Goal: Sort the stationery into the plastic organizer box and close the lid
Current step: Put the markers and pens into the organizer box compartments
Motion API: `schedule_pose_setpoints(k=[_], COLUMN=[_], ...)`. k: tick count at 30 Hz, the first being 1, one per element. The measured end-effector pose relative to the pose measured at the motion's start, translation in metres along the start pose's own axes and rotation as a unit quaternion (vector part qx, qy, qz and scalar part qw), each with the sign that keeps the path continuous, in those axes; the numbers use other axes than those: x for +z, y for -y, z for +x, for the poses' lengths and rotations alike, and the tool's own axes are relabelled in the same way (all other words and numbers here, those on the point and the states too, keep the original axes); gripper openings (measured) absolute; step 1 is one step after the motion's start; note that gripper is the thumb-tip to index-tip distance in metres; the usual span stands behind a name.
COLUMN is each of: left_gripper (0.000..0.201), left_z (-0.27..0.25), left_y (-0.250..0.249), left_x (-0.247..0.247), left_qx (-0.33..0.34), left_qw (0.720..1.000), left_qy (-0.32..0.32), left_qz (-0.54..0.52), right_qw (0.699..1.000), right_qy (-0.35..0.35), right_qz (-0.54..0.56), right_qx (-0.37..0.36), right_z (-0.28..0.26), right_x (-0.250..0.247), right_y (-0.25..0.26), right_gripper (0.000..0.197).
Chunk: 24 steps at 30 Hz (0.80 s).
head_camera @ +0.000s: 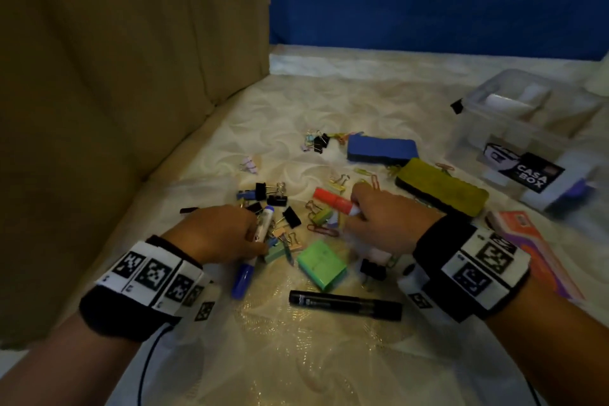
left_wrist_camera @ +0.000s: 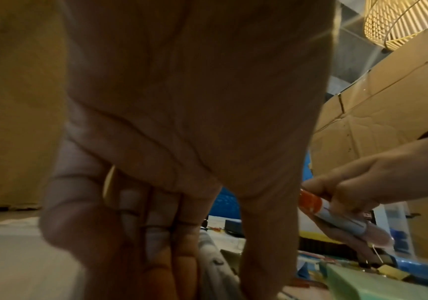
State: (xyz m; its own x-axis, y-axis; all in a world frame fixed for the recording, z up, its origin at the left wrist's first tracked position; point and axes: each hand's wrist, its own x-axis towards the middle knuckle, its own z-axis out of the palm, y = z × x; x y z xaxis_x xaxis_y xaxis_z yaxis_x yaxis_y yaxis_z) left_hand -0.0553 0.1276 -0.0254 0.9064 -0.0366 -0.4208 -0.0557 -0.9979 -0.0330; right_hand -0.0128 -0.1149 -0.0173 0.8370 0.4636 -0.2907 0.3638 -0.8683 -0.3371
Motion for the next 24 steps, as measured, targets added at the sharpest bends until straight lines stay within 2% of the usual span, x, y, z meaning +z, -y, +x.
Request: schedule_pose_setpoints(k=[5,9,11,14,15,17,19,21,22,24], left_gripper=[0.03,0.03,0.029,0.023,0.021,0.018,0.019,0.023,0.025,0.029], left_z=[0.0,0.007,0.013,0.021,0.023,0.026,0.027,0.028,0.028,0.029], left_y=[-0.018,-0.032,-0.04,-0.057,-0.062,-0.072,-0.081,-0.089,-0.092,-0.096], left_x=[-0.016,-0.025,-0.025,-0.026,-0.026,-0.028,-0.029,-0.03,-0.03,-0.03], left_qx=[0.02,0.061,0.075,0.09,0.1,0.122,0.139,0.157,0.164,0.17], left_qw=[1.0,0.994,0.991,0.986,0.984,0.978,0.973,0.968,0.966,0.965], left_qy=[-0.023,-0.07,-0.089,-0.108,-0.117,-0.131,-0.145,-0.166,-0.174,-0.171], left_qz=[0.003,-0.062,-0.071,-0.084,-0.093,-0.111,-0.114,-0.105,-0.102,-0.103], right_qw=[0.983,0.928,0.893,0.861,0.855,0.853,0.853,0.856,0.859,0.866], right_qy=[-0.166,-0.335,-0.393,-0.377,-0.36,-0.327,-0.312,-0.288,-0.282,-0.274], right_qz=[0.079,0.133,0.141,0.032,-0.008,-0.058,-0.033,-0.013,0.007,0.115], right_qx=[0.014,0.092,0.168,0.34,0.373,0.401,0.418,0.429,0.428,0.403], right_z=[-0.014,-0.034,-0.046,-0.063,-0.07,-0.078,-0.084,-0.086,-0.085,-0.079], right_x=[-0.026,-0.072,-0.102,-0.135,-0.143,-0.157,-0.168,-0.176,-0.179,-0.178], right_y=[-0.027,-0.071,-0.1,-0.151,-0.167,-0.191,-0.207,-0.217,-0.221,-0.228], right_gripper=[0.025,0.034,0.037,0.049,0.048,0.041,0.049,0.048,0.04,0.022])
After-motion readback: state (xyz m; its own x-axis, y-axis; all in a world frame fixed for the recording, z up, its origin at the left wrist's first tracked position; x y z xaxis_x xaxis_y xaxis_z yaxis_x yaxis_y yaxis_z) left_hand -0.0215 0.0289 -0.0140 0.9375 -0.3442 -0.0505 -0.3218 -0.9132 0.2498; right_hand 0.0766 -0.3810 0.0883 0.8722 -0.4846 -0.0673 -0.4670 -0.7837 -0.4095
